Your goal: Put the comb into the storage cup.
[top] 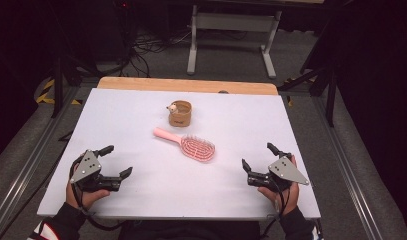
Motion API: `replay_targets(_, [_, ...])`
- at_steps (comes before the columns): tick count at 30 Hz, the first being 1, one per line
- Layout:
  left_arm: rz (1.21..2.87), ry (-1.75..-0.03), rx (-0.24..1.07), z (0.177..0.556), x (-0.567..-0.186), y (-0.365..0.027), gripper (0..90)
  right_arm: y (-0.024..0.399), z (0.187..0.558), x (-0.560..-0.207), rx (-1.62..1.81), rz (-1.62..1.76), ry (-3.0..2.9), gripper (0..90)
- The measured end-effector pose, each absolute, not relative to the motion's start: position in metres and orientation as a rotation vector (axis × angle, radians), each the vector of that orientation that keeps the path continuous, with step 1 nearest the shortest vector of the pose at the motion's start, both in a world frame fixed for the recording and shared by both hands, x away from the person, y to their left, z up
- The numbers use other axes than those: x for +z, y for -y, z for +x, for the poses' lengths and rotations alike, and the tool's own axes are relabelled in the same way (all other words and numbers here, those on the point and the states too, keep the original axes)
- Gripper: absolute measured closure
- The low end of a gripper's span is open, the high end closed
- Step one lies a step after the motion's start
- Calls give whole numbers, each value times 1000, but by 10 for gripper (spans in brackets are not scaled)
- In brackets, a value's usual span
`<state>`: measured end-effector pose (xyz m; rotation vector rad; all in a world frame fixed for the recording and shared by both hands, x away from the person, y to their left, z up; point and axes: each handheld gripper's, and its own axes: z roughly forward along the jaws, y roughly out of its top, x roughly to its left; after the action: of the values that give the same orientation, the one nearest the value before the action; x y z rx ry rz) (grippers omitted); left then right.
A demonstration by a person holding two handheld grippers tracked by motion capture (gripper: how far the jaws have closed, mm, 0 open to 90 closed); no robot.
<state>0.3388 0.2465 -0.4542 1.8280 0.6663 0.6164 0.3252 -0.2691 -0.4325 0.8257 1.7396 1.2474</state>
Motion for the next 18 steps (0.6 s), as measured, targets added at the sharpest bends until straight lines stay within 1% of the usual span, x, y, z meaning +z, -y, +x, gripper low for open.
replay_targets(4, [1829, -666, 616, 341, -454, -246, 105, 271, 324, -436, 1215, 834, -1755, 53])
replay_targets(5, [1844, -669, 617, 343, -455, -244, 127, 272, 324, -436, 1208, 830, -1754, 53])
replay_targets(7, [1849, -670, 620, 344, -456, -243, 145, 273, 324, -434, 1215, 840, -1744, 54])
replay_targets(11, [1854, -679, 616, 347, -457, -243, 234, 274, 326, -433, 1229, 863, -1730, 60])
replay_targets(13, [1851, -693, 599, 353, -454, -244, 322, 273, 326, -434, 1222, 866, -1737, 66])
replay_targets(14, [1861, -691, 586, 356, -453, -243, 381, 272, 327, -435, 1219, 866, -1746, 74])
replay_targets(16, [1902, -673, 572, 364, -449, -239, 563, 271, 326, -435, 1218, 856, -1762, 76])
replay_targets(18, [1905, -664, 563, 367, -448, -237, 662, 270, 326, -436, 1214, 854, -1765, 76])
